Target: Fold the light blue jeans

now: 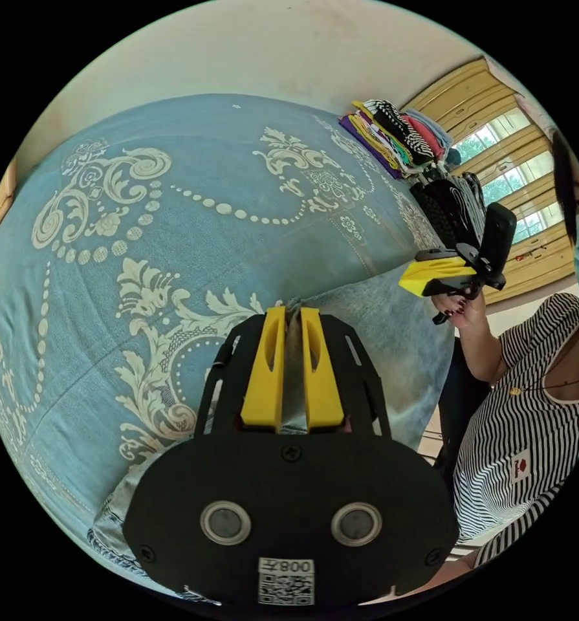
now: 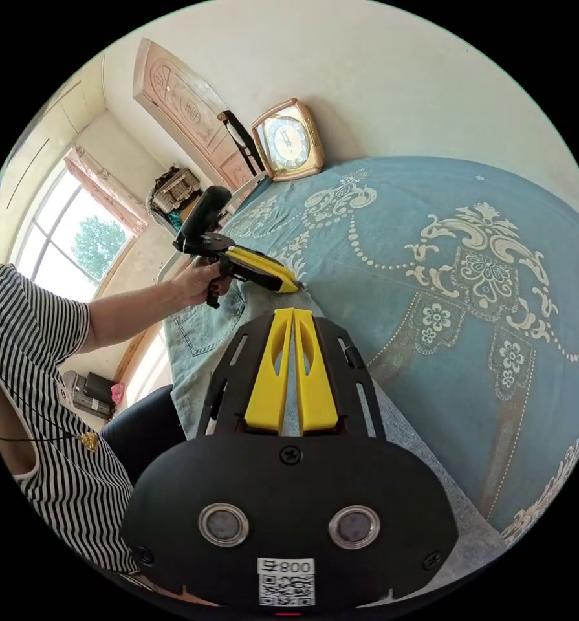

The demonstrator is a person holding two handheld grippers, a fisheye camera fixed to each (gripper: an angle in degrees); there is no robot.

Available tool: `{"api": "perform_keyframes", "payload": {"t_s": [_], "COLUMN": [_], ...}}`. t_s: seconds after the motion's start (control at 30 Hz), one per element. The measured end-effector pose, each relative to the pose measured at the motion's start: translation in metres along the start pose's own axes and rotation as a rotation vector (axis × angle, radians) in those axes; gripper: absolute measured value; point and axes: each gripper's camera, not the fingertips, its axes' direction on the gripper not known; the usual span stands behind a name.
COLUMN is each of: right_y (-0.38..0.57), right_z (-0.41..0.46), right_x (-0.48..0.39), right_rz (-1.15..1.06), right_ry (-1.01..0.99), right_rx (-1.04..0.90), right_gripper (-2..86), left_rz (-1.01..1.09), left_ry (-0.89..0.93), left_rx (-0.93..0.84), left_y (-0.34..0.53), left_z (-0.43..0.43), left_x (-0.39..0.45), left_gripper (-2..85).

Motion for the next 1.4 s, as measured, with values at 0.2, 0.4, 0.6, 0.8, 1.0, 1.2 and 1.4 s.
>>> {"api": "perform_keyframes", "payload": {"t_s": [0.2,0.4,0.6,0.8,1.0,1.2,1.4], "right_y": [-0.006,-0.012,-0.016,-0.032,-0.071,-0.086,-0.073], "right_z": [0.04,0.042,0.045,0.071,0.097,0.119,0.095], "right_x": [0.009,-0.01,-0.02,-0.064,-0.073,-0.042,-0.075], "right_rz": [0.07,0.021,0.023,-0.129,-0.15,-0.017,-0.041], "right_ry": [0.029,0.104,0.093,-0.04,0.134,0.043,0.006], "right_rx": [-0.205,-0.225,-0.194,-0.2,-0.203,-0.268,-0.182], "right_gripper": [0.0,0.0,0.0,0.1,0.0,0.0,0.1], "left_rz": [-0.06,-0.227,-0.353,-0.449,-0.504,-0.557,-0.586], "left_ry": [0.025,-0.134,-0.275,-0.35,-0.375,-0.351,-0.457], "left_rx": [0.138,0.056,-0.004,0.056,0.057,0.109,0.181], "left_y": [0.043,0.107,0.144,0.176,0.225,0.254,0.294], "left_z": [-0.032,-0.036,-0.051,-0.073,-0.082,-0.084,-0.112], "left_x": [0.027,0.036,0.031,0.03,0.034,0.038,0.066], "left_gripper": [1.5,0.3,0.1,0.0,0.0,0.0,0.1]}}
